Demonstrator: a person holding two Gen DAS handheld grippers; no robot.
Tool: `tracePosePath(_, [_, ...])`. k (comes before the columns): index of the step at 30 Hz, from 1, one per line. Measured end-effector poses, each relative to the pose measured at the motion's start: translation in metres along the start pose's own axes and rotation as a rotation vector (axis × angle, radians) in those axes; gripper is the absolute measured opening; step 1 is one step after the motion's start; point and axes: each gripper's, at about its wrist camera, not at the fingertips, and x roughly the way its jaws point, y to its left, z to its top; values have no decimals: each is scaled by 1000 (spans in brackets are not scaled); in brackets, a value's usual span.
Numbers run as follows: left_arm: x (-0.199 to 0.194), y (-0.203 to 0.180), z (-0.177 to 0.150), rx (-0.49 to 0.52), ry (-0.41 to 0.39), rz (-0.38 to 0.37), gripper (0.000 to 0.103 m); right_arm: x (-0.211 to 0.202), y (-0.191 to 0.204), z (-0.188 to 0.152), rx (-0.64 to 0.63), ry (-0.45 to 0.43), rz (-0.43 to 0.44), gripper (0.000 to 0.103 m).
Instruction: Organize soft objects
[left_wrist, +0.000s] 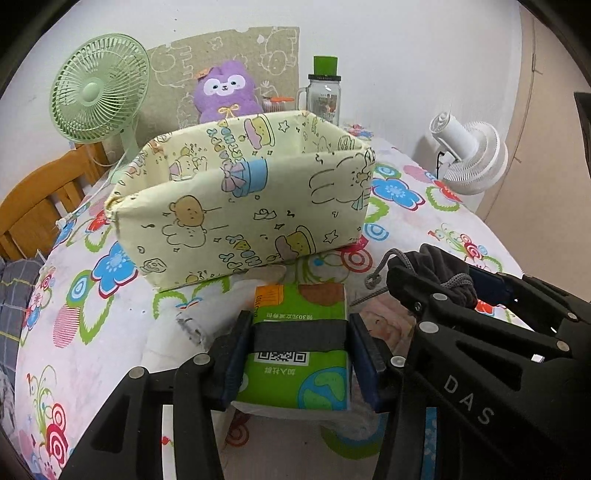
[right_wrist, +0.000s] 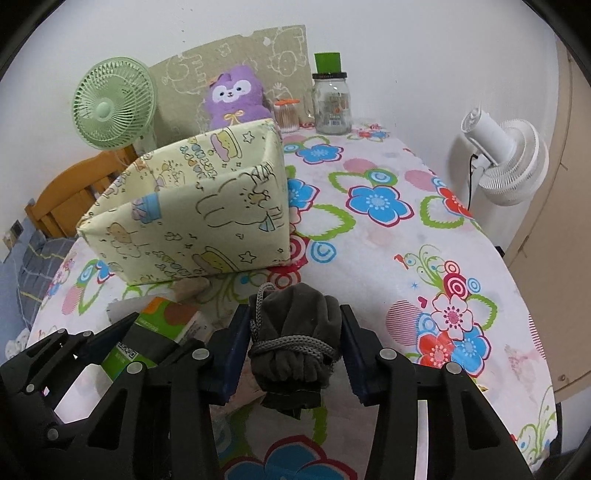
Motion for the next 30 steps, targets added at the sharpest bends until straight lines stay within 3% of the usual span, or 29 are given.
tracePosePath(30, [-58,15,9,-27,-98,-6,52,-58,30,17,-50,-101,15,50])
